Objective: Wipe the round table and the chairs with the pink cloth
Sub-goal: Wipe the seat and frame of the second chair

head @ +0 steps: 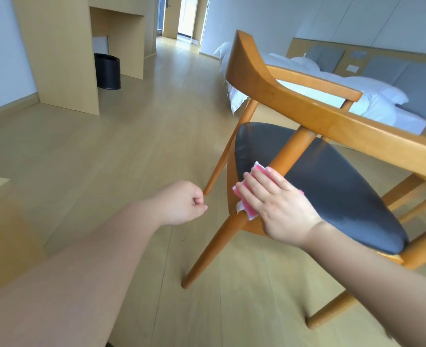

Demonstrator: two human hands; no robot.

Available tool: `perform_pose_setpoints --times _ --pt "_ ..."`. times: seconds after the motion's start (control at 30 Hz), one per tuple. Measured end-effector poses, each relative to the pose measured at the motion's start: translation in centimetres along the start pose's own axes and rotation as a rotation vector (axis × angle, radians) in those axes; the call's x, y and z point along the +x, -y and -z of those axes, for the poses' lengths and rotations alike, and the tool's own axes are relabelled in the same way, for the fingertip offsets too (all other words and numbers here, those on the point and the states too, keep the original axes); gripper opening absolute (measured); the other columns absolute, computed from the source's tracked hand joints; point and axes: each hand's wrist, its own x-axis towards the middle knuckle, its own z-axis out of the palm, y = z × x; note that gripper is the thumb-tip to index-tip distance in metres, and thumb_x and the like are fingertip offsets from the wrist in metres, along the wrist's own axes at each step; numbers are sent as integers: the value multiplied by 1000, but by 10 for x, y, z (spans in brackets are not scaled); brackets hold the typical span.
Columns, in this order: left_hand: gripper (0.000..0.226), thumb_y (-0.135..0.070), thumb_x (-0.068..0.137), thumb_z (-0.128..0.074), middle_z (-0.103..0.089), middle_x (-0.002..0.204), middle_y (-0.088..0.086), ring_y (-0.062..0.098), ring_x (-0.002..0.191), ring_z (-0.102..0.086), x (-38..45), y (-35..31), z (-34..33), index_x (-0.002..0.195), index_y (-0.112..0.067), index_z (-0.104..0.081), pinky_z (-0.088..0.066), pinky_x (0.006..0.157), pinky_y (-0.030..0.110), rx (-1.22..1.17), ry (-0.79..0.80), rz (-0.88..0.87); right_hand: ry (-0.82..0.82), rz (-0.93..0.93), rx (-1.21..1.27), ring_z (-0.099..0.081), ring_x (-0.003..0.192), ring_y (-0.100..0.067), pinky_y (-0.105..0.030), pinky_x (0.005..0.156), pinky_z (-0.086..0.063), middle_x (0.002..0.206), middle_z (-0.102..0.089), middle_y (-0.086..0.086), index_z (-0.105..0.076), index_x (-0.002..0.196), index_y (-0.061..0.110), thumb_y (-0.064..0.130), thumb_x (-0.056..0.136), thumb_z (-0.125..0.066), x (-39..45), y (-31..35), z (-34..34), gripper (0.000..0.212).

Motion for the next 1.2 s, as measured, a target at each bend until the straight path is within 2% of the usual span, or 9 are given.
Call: perform_pose_setpoints --times 0.17,0.37,0.47,0.6,0.7,0.83,1.07,1.13,1.2 --pt "32 -35 86 -64 -56 54 -10 0 40 -48 2 -15 -3 57 -26 -57 -32 46 14 -3 18 -2 -10 -201 -74 -34 138 -43 -49 119 -3 142 -45 -26 -46 140 0 25 87 -27 -5 -58 32 61" --pt "34 -31 88 -65 -52 52 -12 -4 39 -48 6 -29 -7 55 -27 -55 -31 47 13 -20 37 -27 -1 -233 -191 -21 144 -42 -49 119 3 150 -34 -25 -34 146 2 23 88 -11 -7 -61 32 66" --pt "35 -31 87 -65 -52 50 -12 -4 40 -48 7 -28 -9 54 -27 -54 -31 49 14 -30 44 -39 -52 -180 -181 -24 143 -41 -49 118 2 149 -37 -23 -37 146 4 17 88 -14 -9 -44 17 63" --pt "33 -34 86 -65 -53 51 -11 -1 40 -47 10 -22 -9 55 -26 -55 -29 47 11 -18 31 -49 -47 -60 -127 -29 141 -40 -50 117 -5 148 -41 -20 -39 145 6 19 90 -23 -12 -4 -9 59" --pt "31 -35 85 -64 -55 54 -9 0 41 -46 10 -19 -13 57 -25 -56 -31 47 14 -11 40 -55 59 -2 -21 -14 145 -41 -52 113 15 155 -27 -22 -22 151 5 23 92 -13 -11 31 -25 62" --pt "32 -34 85 -64 -54 52 -10 -1 42 -46 10 -18 -14 55 -26 -55 -29 45 12 -7 21 -71 188 42 5 -3 146 -42 -56 102 32 157 -16 -23 -10 152 3 28 98 -17 -5 67 -42 60" --pt "30 -35 85 -63 -55 54 -9 2 41 -44 10 -8 -11 58 -24 -57 -29 43 12 9 15 -57 216 79 28 -3 146 -41 -55 100 32 158 -14 -22 -7 152 2 27 99 -20 -1 79 -50 60" --pt "30 -35 85 -63 -54 52 -11 0 41 -46 8 -7 -12 58 -24 -57 -28 42 9 -2 19 -45 200 103 45 4 146 -41 -54 101 30 159 -7 -22 -3 152 2 25 98 -16 -8 76 -50 60" --pt "31 -35 85 -64 -55 52 -12 0 43 -48 7 -13 -14 57 -25 -57 -31 45 11 -6 29 -55 197 122 35 19 142 -41 -53 101 30 159 3 -20 0 152 4 22 95 -11 -18 70 -48 61"
